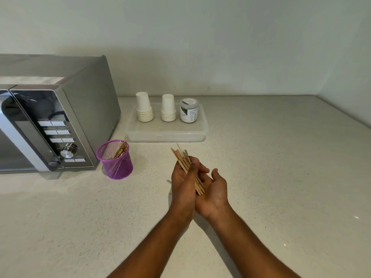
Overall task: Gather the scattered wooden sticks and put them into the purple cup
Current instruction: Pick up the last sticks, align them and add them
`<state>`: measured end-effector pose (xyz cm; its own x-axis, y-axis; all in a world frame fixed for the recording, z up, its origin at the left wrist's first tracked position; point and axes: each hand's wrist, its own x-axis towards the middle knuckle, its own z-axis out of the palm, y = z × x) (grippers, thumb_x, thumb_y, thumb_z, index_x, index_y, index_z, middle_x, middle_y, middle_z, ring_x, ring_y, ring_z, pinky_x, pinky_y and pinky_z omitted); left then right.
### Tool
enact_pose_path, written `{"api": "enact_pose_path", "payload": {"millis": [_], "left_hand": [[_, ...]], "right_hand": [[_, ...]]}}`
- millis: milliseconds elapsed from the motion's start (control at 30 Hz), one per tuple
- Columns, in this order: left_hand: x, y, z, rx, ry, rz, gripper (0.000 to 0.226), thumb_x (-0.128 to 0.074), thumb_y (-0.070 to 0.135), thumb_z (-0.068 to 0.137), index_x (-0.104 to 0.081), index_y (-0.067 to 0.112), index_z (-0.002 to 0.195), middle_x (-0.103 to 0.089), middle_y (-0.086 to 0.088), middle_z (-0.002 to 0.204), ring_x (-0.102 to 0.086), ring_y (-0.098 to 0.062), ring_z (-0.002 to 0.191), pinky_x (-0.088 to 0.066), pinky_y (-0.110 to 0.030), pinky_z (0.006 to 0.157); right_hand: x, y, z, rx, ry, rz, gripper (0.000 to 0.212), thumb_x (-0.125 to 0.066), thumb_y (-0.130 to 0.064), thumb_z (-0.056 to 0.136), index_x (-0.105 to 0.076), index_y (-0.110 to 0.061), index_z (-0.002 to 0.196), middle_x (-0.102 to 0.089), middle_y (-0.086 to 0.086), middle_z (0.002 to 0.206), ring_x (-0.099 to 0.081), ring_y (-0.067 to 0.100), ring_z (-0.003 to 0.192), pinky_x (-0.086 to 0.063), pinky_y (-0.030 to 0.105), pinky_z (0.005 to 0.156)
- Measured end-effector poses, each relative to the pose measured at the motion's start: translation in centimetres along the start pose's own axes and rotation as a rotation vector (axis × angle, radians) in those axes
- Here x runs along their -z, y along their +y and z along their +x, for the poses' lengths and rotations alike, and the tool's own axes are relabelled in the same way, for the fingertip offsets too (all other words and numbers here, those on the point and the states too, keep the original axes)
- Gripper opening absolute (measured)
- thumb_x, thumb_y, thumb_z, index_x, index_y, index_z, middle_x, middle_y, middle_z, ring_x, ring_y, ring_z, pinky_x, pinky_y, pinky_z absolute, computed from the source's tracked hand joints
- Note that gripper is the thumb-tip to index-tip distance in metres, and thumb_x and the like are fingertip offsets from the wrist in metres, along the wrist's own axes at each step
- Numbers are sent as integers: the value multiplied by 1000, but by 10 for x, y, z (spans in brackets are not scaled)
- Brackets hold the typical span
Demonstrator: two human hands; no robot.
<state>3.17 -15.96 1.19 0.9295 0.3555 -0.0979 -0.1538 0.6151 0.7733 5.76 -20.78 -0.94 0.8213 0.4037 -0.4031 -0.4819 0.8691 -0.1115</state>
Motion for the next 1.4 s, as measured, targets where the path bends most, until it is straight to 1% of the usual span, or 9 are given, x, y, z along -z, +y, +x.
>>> {"api": "enact_pose_path", "payload": {"millis": [100, 200, 400, 533, 667, 767, 900, 1133, 1400], "left_hand": [[-4, 9, -4, -27, 3, 13, 13, -67, 19, 94, -63, 8, 99, -58, -13, 73, -60, -24, 74, -56, -45, 85], [-5, 19, -7, -50, 1, 24, 16, -71, 20, 89, -64, 9, 99, -57, -16, 77, -59, -23, 70, -56, -35, 70], [-18, 26, -18, -123, 52, 71, 32, -63, 22, 95, -59, -7, 84, -63, -27, 83, -52, -34, 74, -52, -34, 69], [-23, 27, -22, -151, 47, 30, 47, -49, 37, 101, -58, -8, 102, -62, -25, 78, -53, -32, 72, -47, -27, 64], [-8, 33, -5, -112, -19, 31, 70, -41, 71, 85, -55, 3, 79, -42, -12, 58, -42, -21, 53, -42, -34, 61], [2, 29, 7, -118, -38, 57, 76, -34, 83, 84, -45, 12, 59, -31, -3, 48, -26, -15, 44, -30, -32, 54], [10, 29, 16, -118, -7, 72, 74, -28, 75, 94, -45, 15, 56, -33, 2, 45, -30, -11, 38, -35, -27, 49], [11, 27, 13, 26, -21, -70, 48, -42, 35, 105, -49, 17, 61, -40, -1, 56, -36, -13, 51, -41, -26, 53], [18, 31, 13, -42, -48, -115, 70, -30, 75, 94, -40, 14, 61, -25, 0, 46, -23, -14, 41, -38, -30, 54]], "right_hand": [[3, 5, -2, 17, -40, 48, 55, -43, -47, 103, -73, -1, 106, -75, 14, 96, -75, 35, 99, -53, 49, 98], [5, 8, -2, 51, -25, -32, 43, -45, -39, 105, -71, -8, 117, -76, 12, 107, -74, 31, 105, -59, 43, 87], [3, 16, 1, 34, -82, 62, 50, -38, -41, 105, -69, -2, 113, -73, 12, 99, -75, 31, 97, -61, 48, 82], [10, 14, 6, 50, -91, -140, 43, -29, -36, 105, -69, -19, 109, -72, -11, 90, -70, 1, 81, -59, 20, 72], [14, 19, 4, 76, -1, -140, 51, -43, -37, 104, -77, -5, 84, -75, 11, 79, -77, 26, 75, -59, 40, 77], [12, 20, 0, 62, 17, -113, 71, -36, -41, 106, -78, -4, 64, -74, 14, 70, -76, 29, 66, -60, 36, 67], [10, 19, -2, 51, 86, -165, 63, -40, -41, 106, -82, -4, 78, -75, 17, 108, -73, 33, 101, -52, 46, 101], [0, 17, -4, 52, 86, -118, 52, -39, -36, 107, -74, 2, 112, -72, 19, 115, -66, 37, 119, -49, 48, 107], [-5, 19, -7, 33, 58, -171, 54, -37, -39, 108, -70, 1, 122, -64, 18, 116, -63, 36, 121, -43, 48, 115]]}}
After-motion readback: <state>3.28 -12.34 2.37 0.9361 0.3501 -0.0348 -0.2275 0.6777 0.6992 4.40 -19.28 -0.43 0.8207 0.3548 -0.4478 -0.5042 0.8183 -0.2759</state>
